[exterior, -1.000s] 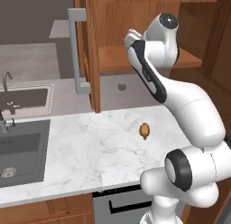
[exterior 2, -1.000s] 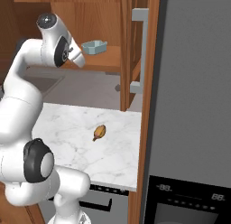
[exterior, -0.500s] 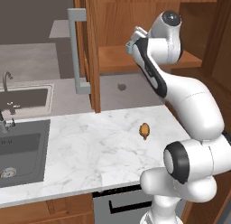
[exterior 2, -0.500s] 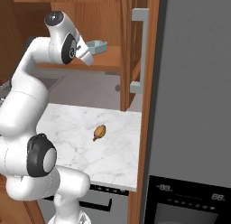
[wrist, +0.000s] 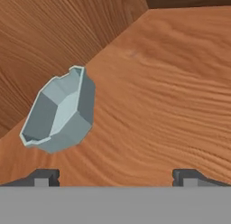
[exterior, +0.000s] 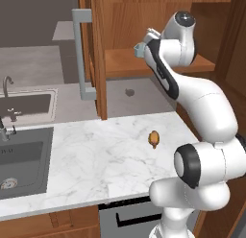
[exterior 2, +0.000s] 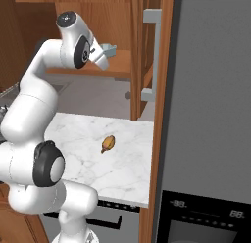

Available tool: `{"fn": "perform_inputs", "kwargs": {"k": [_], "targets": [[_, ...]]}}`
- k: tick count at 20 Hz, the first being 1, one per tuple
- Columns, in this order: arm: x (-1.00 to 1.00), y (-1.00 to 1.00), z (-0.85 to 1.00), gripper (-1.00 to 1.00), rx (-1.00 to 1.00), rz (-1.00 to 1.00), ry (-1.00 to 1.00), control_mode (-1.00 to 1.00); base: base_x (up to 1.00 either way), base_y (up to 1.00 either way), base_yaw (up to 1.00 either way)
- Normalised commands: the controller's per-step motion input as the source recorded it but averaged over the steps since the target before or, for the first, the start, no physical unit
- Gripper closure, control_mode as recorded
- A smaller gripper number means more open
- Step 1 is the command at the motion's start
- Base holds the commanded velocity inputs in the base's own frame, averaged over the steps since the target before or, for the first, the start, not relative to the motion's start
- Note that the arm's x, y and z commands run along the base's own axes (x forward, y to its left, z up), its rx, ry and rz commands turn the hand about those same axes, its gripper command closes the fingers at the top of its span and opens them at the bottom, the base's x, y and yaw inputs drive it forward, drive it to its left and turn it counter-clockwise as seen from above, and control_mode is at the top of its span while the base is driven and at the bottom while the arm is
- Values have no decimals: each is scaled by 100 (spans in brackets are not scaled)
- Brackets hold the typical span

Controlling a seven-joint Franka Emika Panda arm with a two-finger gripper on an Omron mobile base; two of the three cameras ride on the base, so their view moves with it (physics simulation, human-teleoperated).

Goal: Retrieve the tupperware from the cabinet, then place the raw meat into the tupperware to avoid contamination.

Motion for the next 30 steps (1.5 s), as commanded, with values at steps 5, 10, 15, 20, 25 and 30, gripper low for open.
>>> {"fn": "perform_inputs", "kwargs": {"k": [5,10,15,20,25,30], "targets": [[0,0,-11,-100,-13,13,0,-100,0,0,0],[0,0,-6,-100,-13,12,-1,-100,0,0,0],[-15,0,0,-100,-7,8,-13,-100,0,0,0],[-14,2,0,-100,-10,6,-9,-100,0,0,0],[-3,6,0,-100,-11,3,-4,-100,0,0,0],[8,0,2,-100,-6,3,0,-100,0,0,0]]}}
